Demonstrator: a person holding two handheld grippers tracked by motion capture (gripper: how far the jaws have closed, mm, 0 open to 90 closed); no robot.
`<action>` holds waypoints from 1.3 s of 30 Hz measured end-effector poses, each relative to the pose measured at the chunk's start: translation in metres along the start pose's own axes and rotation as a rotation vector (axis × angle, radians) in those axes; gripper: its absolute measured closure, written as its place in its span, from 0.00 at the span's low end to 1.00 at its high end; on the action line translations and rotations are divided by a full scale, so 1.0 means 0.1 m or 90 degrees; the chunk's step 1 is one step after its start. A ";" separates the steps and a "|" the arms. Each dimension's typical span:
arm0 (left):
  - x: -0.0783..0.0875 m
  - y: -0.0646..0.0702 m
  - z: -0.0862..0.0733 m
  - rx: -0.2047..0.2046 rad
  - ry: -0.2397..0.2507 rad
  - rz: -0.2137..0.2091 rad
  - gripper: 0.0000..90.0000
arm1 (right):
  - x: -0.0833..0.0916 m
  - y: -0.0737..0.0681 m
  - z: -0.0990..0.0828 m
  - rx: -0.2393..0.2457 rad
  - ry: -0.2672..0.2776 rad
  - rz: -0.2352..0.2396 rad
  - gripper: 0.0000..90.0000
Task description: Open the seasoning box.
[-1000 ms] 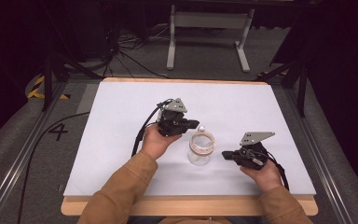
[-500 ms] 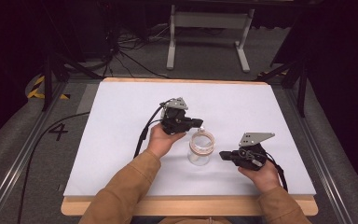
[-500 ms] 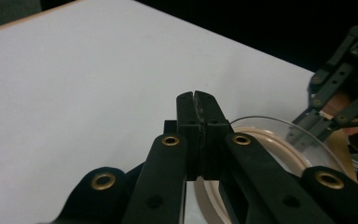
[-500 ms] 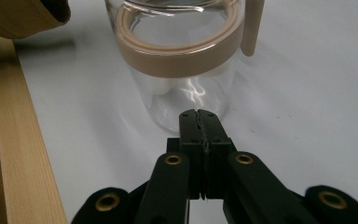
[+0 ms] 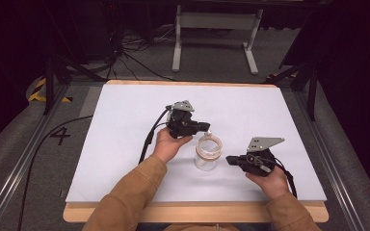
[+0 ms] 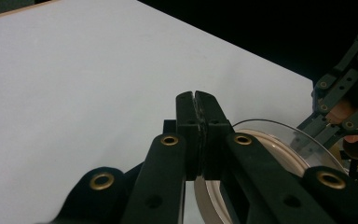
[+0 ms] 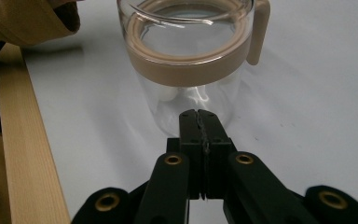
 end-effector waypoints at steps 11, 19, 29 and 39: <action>0.00 0.00 0.00 -0.004 0.000 -0.001 1.00 | -0.01 -0.13 0.13 0.023 0.008 0.008 0.99; 0.00 -0.04 -0.01 -0.003 0.005 -0.017 0.99 | -0.02 -0.19 0.20 0.024 0.020 0.021 0.99; -0.01 -0.04 -0.02 -0.007 0.008 -0.009 0.99 | -0.07 -0.25 0.30 0.023 0.040 0.027 0.99; -0.01 -0.04 -0.02 -0.004 0.004 -0.009 0.99 | -0.07 -0.17 0.31 -0.021 0.079 0.033 0.99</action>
Point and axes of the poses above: each handheld gripper's, and its own axes: x roughly backward along the jaws, z roughly out of its top, y roughly to its right, the point moved 1 cm from there along -x, roughly forward along the jaws, and after that the axes turned 9 degrees about x, right-handed, at the moved point
